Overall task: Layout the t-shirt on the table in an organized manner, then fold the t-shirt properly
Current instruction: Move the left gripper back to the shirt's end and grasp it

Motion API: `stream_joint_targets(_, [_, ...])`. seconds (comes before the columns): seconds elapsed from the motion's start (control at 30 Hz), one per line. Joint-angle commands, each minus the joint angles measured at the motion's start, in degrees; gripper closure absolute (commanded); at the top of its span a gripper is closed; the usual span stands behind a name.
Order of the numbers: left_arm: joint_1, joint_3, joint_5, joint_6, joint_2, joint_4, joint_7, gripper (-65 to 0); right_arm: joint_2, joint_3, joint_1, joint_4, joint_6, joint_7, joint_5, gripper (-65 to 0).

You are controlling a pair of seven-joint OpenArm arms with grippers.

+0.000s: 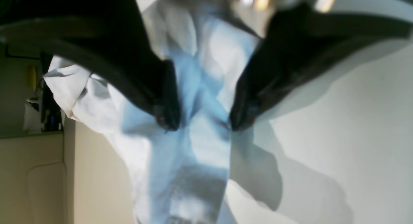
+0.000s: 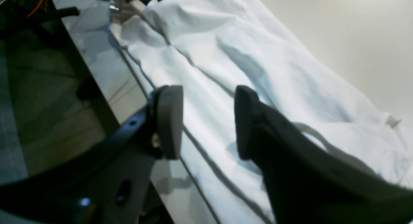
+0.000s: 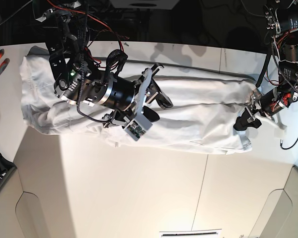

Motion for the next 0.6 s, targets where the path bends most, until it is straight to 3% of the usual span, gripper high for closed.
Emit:
stream_joint_targets(0.0, [-0.28,0.20,1.36,0.20,-0.63,0.31,1.79,-22.7,-0.15,0.07,0.76,0.96,0.20,1.31,0.83,-26.1])
stream_joint_targets(0.17, [-0.28,0.20,0.66,-1.32,-0.63,0.31,2.86,-11.9,-0.15,0.07,0.76,0.96,0.20,1.33,-0.22,-26.1])
stream_joint_targets(0.27, [-0.28,0.20,-0.52,-1.32,-0.63,0.31,2.75,0.0,-0.17,0.07,0.76,0.96,0.17,1.36,-2.01,-26.1])
stream_joint_targets(0.4, [-0.44,0.17,-5.51,-1.32,-0.63,0.33,2.89,0.0,-0.17,0.24,0.79,0.96,-0.22,1.38,-4.02,-26.1])
stream_joint_targets(0.57, [-1.90,0.17,-19.04,-1.32,-0.63,0.33,11.82,0.0,-0.17,3.69,1.22,0.96,-8.26,1.99,-10.25,-24.0])
